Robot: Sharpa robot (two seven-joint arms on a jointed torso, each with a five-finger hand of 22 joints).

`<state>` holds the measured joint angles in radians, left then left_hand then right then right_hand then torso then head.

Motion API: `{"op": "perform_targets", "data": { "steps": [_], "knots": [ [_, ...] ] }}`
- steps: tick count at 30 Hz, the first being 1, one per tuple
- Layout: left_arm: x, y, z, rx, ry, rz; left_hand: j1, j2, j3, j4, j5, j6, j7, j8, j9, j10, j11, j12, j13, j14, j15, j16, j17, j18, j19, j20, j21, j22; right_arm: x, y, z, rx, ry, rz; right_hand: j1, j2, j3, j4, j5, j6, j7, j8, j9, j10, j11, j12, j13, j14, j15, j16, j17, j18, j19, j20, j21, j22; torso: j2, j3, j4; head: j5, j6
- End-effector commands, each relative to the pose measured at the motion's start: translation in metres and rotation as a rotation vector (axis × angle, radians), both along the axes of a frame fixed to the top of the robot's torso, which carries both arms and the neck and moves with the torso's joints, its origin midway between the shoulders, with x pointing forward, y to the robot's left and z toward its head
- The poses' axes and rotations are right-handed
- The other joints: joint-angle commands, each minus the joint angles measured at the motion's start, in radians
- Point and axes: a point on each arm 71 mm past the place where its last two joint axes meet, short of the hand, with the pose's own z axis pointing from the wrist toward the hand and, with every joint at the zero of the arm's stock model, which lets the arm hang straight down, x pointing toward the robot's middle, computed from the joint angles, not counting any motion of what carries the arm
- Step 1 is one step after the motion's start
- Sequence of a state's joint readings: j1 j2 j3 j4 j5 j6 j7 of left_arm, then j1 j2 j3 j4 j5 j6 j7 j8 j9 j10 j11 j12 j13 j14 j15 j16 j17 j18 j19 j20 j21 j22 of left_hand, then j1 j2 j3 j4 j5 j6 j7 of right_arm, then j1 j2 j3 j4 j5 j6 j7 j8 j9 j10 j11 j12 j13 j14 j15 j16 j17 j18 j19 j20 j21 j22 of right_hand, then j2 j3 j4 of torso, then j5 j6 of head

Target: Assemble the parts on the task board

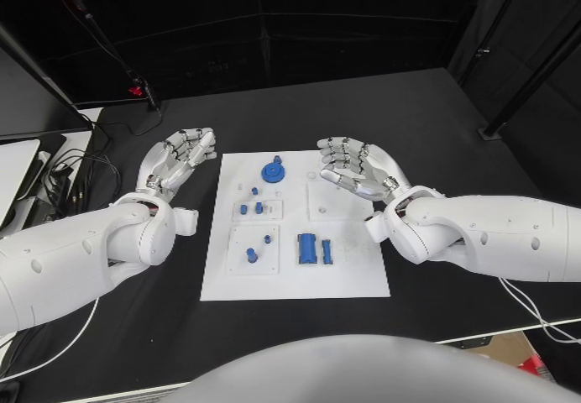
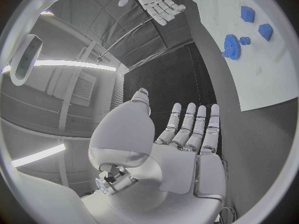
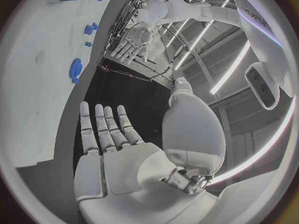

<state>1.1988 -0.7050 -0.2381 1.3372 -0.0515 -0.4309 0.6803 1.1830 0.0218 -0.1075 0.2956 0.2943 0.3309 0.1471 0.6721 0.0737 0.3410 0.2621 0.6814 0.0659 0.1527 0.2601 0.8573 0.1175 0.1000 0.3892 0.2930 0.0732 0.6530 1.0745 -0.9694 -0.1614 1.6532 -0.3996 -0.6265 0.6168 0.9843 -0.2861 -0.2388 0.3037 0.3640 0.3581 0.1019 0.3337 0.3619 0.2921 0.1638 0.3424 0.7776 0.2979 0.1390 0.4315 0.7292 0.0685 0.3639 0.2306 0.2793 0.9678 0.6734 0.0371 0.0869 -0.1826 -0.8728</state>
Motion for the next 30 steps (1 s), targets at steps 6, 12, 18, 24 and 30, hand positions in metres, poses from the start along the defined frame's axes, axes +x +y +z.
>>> {"op": "perform_targets", "data": {
  "steps": [6, 12, 18, 24, 30],
  "knots": [
    [-0.002, -0.001, -0.002, -0.003, 0.009, 0.009, -0.685, -0.022, 0.107, -0.175, -0.174, -0.194, -0.147, -0.397, -0.074, -0.201, -0.154, -0.402, -0.066, -0.153, -0.151, -0.503, -0.117, -0.100, -0.230, -0.173, -0.073, -0.386, 0.005, 0.003, -0.001, 0.030, 0.006, -0.015, -0.552, 0.150, 0.133, -0.169, -0.203, -0.216, -0.102, -0.174, -0.193, -0.186, -0.164, -0.201, -0.445, -0.188, -0.139, -0.252, -0.418, -0.068, -0.244, -0.130, -0.195, -0.606, -0.003, 0.0003, -0.0001, 0.012, 0.007],
    [-0.009, -0.005, 0.000, -0.024, 0.044, 0.072, -1.011, -0.022, 0.107, -0.296, -0.294, -0.331, -0.147, -0.578, -0.074, -0.341, -0.262, -0.586, -0.066, -0.153, -0.260, -0.737, -0.117, -0.100, -0.389, -0.293, -0.073, -0.561, 0.016, 0.012, 0.003, 0.089, 0.046, -0.077, -0.825, 0.286, 0.239, -0.304, -0.364, -0.358, -0.102, -0.334, -0.362, -0.292, -0.164, -0.342, -0.652, -0.298, -0.139, -0.432, -0.612, -0.068, -0.364, -0.231, -0.279, -0.832, -0.022, -0.0053, -0.0131, 0.038, 0.047],
    [-0.023, -0.009, 0.007, -0.062, 0.114, 0.190, -1.183, -0.022, 0.107, -0.296, -0.294, -0.331, -0.147, -0.672, -0.074, -0.341, -0.262, -0.681, -0.066, -0.153, -0.260, -0.857, -0.117, -0.100, -0.389, -0.293, -0.073, -0.653, 0.033, 0.030, 0.010, 0.208, 0.142, -0.191, -0.984, 0.286, 0.239, -0.304, -0.364, -0.358, -0.102, -0.334, -0.362, -0.292, -0.164, -0.342, -0.778, -0.298, -0.139, -0.432, -0.729, -0.068, -0.364, -0.231, -0.279, -0.968, -0.062, -0.0172, -0.0407, 0.092, 0.131],
    [-0.032, -0.010, 0.012, -0.083, 0.158, 0.257, -1.183, -0.022, 0.107, -0.296, -0.294, -0.331, -0.147, -0.672, -0.074, -0.341, -0.262, -0.681, -0.066, -0.153, -0.260, -0.857, -0.117, -0.100, -0.389, -0.293, -0.073, -0.653, 0.043, 0.043, 0.014, 0.288, 0.217, -0.258, -0.984, 0.286, 0.239, -0.304, -0.364, -0.358, -0.102, -0.334, -0.362, -0.292, -0.164, -0.342, -0.778, -0.298, -0.139, -0.432, -0.729, -0.068, -0.364, -0.231, -0.279, -0.968, -0.102, -0.0290, -0.0682, 0.146, 0.215],
    [-0.033, -0.010, 0.013, -0.086, 0.163, 0.266, -1.183, -0.022, 0.107, -0.296, -0.294, -0.331, -0.147, -0.672, -0.074, -0.341, -0.262, -0.681, -0.066, -0.153, -0.260, -0.857, -0.117, -0.100, -0.389, -0.293, -0.073, -0.653, 0.044, 0.045, 0.014, 0.303, 0.233, -0.270, -0.984, 0.286, 0.239, -0.304, -0.364, -0.358, -0.102, -0.334, -0.362, -0.292, -0.164, -0.342, -0.778, -0.298, -0.139, -0.432, -0.729, -0.068, -0.364, -0.231, -0.279, -0.968, -0.125, -0.0359, -0.0840, 0.177, 0.264]
  ]
}}
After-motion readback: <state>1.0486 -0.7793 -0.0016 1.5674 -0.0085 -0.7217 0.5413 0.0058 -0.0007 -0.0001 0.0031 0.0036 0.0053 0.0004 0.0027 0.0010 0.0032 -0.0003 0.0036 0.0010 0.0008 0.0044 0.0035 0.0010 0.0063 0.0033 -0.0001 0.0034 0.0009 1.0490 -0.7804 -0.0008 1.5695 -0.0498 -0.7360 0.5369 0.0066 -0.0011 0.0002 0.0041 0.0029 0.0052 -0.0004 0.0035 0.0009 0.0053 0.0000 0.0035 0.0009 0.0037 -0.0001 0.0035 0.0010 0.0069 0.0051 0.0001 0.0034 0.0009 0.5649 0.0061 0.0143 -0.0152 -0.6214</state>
